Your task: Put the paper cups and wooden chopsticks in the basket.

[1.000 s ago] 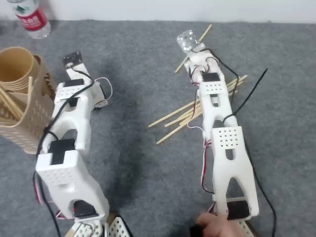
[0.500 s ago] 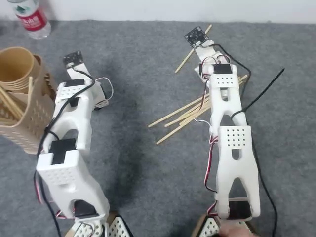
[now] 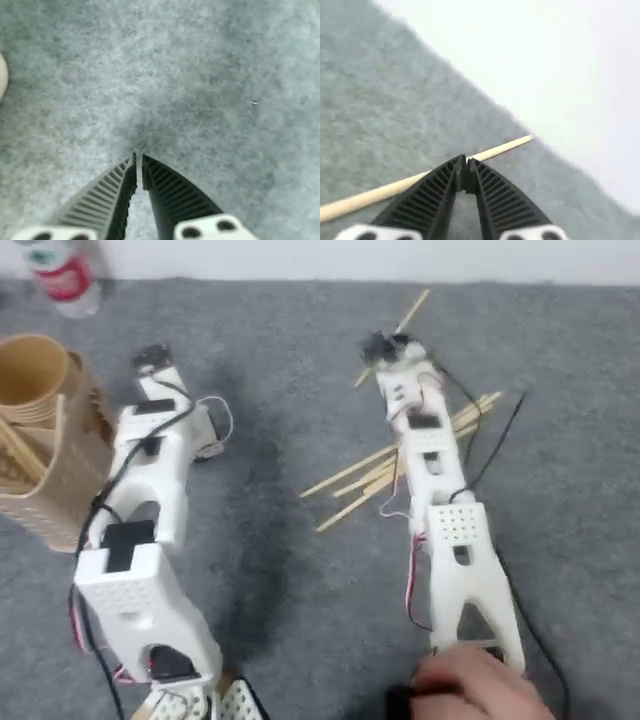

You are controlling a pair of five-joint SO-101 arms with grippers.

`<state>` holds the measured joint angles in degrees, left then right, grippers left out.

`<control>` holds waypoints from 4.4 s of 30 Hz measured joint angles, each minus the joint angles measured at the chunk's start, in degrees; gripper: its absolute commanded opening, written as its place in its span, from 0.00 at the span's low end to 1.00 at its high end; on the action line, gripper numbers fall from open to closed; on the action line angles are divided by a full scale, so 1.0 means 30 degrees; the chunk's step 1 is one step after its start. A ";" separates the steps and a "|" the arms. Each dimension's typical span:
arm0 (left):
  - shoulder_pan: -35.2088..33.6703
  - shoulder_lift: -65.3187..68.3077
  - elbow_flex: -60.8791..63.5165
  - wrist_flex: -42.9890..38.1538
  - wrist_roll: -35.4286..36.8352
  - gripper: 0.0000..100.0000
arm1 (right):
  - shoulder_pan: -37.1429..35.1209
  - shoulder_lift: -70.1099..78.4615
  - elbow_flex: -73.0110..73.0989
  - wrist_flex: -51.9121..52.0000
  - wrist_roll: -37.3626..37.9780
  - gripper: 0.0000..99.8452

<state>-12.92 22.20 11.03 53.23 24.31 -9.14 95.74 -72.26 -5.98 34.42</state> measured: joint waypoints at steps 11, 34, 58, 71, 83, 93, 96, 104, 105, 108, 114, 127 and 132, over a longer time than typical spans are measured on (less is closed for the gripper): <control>0.0000 0.0000 0.0000 0.0000 0.0000 0.01 | -0.0059 0.0850 -0.6154 0.6183 -0.7883 0.01; 0.0147 0.0000 0.0000 0.0000 0.0000 0.01 | -0.0234 0.0059 -0.4103 0.6681 -1.2542 0.01; 0.0147 0.0000 0.0000 0.0000 0.0000 0.01 | -0.0645 0.0205 -0.7648 1.7114 -0.7473 0.01; 0.0147 0.0000 0.0000 0.0000 0.0000 0.01 | 0.1846 -0.4542 -0.7736 3.5106 -0.7326 0.01; 0.0147 0.0000 0.0000 0.0000 0.0000 0.01 | 0.2432 -0.6242 -0.7707 2.8484 -0.7238 0.01; 0.0147 0.0000 0.0000 0.0000 0.0000 0.01 | -0.0352 -0.0645 -0.7678 1.6088 -0.5421 0.01; 0.0176 0.0000 0.0000 0.0000 0.0000 0.01 | -0.0205 0.0322 -0.7678 1.5238 -0.4806 0.01; 0.0176 0.0000 0.0000 0.0000 0.0000 0.01 | -0.0234 0.0293 -0.8088 1.8081 -0.4659 0.01; 0.0176 0.0000 0.0000 -0.0088 0.0000 0.01 | -0.0234 0.0000 -0.8088 1.8989 -0.4659 0.01; 0.0176 0.0000 0.0000 -0.0234 0.0000 0.01 | -0.0234 -0.1143 -0.8059 2.2388 -0.4659 0.01; 0.0176 0.0000 0.0000 -0.0234 0.0000 0.01 | 0.0527 -0.3604 -0.7736 3.0476 -0.4689 0.01; 0.0176 0.0000 0.0000 -0.0234 0.0000 0.01 | 0.3311 -0.5421 -0.7707 3.5546 -0.4659 0.01; 0.0176 0.0000 0.0000 -0.0234 0.0000 0.01 | 0.3634 -0.8440 -0.7707 3.5546 -0.4630 0.01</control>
<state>-12.40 22.20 11.03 52.53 24.31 1.76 70.42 -95.38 100.66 20.53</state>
